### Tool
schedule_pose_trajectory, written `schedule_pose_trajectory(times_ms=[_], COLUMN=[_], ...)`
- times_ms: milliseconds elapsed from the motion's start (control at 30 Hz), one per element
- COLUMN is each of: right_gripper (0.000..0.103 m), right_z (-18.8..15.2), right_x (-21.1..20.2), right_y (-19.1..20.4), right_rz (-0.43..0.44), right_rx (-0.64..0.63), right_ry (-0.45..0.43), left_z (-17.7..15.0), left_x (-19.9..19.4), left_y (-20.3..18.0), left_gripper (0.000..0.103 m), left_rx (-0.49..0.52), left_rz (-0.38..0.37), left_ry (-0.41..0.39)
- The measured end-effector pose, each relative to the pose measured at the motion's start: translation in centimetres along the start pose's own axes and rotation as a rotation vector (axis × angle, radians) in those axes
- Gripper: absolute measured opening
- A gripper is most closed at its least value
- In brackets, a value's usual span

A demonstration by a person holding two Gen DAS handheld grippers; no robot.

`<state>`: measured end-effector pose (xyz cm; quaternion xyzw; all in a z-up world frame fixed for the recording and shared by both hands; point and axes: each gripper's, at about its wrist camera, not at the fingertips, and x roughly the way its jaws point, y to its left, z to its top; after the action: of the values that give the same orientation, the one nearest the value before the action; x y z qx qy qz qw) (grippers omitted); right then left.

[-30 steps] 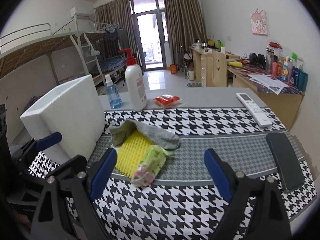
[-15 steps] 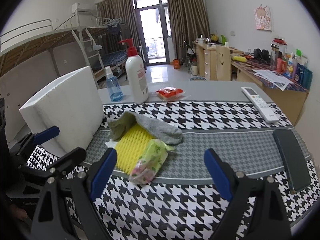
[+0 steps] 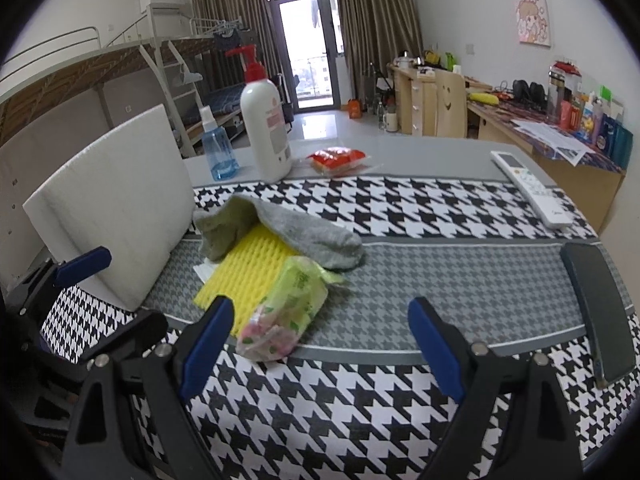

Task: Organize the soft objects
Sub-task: 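Move the right tool to the green plastic snack bag and close on it, then lift the green bag off the cloth with the right tool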

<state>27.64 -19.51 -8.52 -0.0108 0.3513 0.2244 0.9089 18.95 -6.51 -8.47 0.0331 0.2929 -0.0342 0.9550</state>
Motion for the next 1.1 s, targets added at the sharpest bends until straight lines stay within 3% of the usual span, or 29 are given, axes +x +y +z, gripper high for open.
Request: schedule_pose_trajectory(times_ms=[300, 500, 700, 900, 1000, 1100], right_gripper=[0.077, 0.074, 0.060, 0.057, 0.040, 0.037], right_z=[0.2, 0.2, 0.4, 0.4, 0.3, 0.2], right_x=[1.8, 2.0, 2.7, 3.6, 4.1, 3.9], right_y=[0.0, 0.4, 0.3, 1.2, 1.3, 1.1], right_rz=[0.051, 0.067, 0.150, 0.189, 0.198, 0.198], right_rx=[0.001, -0.009, 0.027, 0.028, 0.031, 0.042], right_ry=[0.055, 0.060, 0.093, 0.132, 0.155, 0.149], left_z=[-0.1, -0.3, -0.3, -0.3, -0.4, -0.4], left_x=[1.7, 2.1, 2.6, 2.5, 2.7, 2.7], left_y=[0.1, 0.4, 0.1, 0.2, 0.4, 0.6], left_gripper=[0.102, 0.102, 0.102, 0.102, 0.102, 0.102], left_rx=[-0.001, -0.019, -0.007, -0.014, -0.020, -0.017], left_rz=[0.019, 0.013, -0.006, -0.006, 0.000, 0.000], left_ry=[0.056, 0.070, 0.092, 0.089, 0.094, 0.095])
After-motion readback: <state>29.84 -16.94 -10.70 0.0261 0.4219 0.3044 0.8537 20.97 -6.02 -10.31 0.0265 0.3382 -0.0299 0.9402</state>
